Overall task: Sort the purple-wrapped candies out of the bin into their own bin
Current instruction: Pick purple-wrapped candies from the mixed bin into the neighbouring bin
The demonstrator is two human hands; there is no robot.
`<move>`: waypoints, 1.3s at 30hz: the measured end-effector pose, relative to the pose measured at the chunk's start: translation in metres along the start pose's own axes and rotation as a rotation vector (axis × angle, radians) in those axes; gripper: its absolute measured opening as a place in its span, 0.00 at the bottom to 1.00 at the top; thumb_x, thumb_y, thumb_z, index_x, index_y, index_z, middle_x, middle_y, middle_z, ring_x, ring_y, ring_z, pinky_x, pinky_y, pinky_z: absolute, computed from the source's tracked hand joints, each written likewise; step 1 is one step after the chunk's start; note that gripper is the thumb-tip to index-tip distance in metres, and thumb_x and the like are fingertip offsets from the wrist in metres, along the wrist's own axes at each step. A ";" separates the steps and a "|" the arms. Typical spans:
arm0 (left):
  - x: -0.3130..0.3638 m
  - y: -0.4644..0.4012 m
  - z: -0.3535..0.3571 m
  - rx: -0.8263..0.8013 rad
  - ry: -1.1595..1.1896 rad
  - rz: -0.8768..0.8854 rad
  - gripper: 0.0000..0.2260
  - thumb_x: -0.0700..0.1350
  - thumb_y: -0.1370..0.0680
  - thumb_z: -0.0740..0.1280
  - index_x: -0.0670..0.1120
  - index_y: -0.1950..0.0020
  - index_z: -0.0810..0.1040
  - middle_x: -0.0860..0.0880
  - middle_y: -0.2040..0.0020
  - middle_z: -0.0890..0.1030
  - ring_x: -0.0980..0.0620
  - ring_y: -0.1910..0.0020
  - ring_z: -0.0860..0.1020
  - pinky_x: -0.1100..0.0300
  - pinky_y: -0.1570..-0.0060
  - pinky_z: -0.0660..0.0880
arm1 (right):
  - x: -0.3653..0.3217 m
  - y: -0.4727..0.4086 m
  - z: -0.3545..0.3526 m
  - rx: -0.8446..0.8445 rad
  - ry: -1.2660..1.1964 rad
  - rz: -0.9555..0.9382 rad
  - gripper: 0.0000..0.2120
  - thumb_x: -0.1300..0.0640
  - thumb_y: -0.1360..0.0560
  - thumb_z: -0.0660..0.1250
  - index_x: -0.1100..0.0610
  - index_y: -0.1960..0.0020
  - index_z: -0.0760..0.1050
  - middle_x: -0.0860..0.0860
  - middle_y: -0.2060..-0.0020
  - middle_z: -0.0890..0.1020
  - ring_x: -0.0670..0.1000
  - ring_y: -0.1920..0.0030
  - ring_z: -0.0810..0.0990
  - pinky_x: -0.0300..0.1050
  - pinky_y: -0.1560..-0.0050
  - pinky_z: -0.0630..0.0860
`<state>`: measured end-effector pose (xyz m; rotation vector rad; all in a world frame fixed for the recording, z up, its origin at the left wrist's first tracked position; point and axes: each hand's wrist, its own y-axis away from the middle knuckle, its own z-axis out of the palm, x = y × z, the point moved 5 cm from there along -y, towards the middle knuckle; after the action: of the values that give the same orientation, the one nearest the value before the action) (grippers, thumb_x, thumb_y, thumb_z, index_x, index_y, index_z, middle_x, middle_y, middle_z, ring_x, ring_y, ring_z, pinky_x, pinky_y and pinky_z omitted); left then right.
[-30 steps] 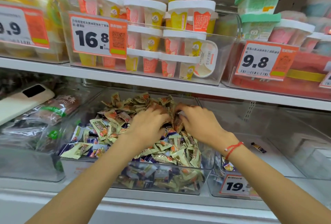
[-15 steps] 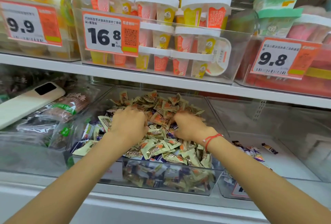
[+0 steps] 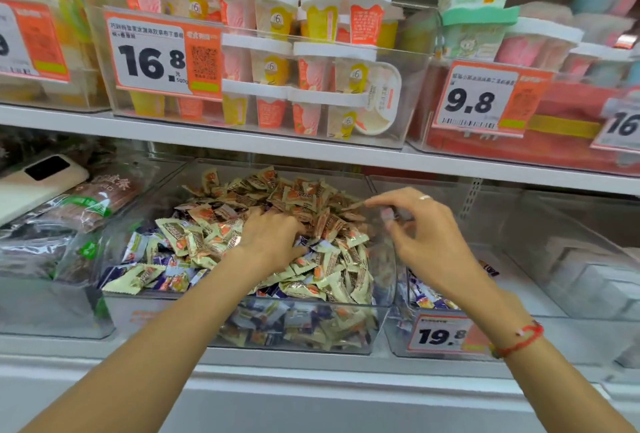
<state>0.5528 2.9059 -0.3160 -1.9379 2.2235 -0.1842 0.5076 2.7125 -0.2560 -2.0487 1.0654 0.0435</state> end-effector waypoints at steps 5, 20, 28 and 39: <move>0.000 0.005 -0.002 0.096 0.082 -0.002 0.16 0.53 0.22 0.66 0.55 0.35 0.76 0.50 0.43 0.82 0.48 0.40 0.76 0.51 0.36 0.64 | 0.068 0.020 -0.020 -0.197 0.322 0.141 0.24 0.70 0.24 0.59 0.48 0.36 0.75 0.50 0.43 0.77 0.55 0.44 0.76 0.55 0.53 0.76; 0.052 0.066 -0.074 0.353 1.366 -0.035 0.15 0.40 0.26 0.72 0.49 0.41 0.78 0.53 0.51 0.82 0.62 0.56 0.82 0.73 0.60 0.74 | -0.012 0.015 0.007 -0.157 -0.603 0.184 0.13 0.54 0.23 0.67 0.47 0.39 0.76 0.47 0.48 0.83 0.46 0.49 0.82 0.47 0.49 0.80; 0.025 0.048 -0.026 0.052 0.484 0.014 0.13 0.56 0.23 0.66 0.56 0.40 0.77 0.58 0.40 0.78 0.60 0.45 0.75 0.54 0.41 0.74 | 0.052 0.022 -0.030 0.119 0.298 0.306 0.12 0.55 0.22 0.64 0.49 0.39 0.77 0.49 0.50 0.82 0.54 0.49 0.80 0.50 0.56 0.77; 0.020 0.033 -0.013 0.164 0.220 -0.034 0.19 0.65 0.27 0.65 0.55 0.44 0.81 0.56 0.46 0.81 0.53 0.41 0.74 0.53 0.34 0.64 | 0.000 0.003 0.016 -0.092 0.181 -0.010 0.11 0.56 0.23 0.64 0.46 0.43 0.79 0.42 0.53 0.80 0.45 0.45 0.72 0.43 0.53 0.74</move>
<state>0.5154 2.8903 -0.3116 -1.9491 2.2251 -0.5918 0.5101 2.7224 -0.2690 -2.1729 1.1832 -0.1020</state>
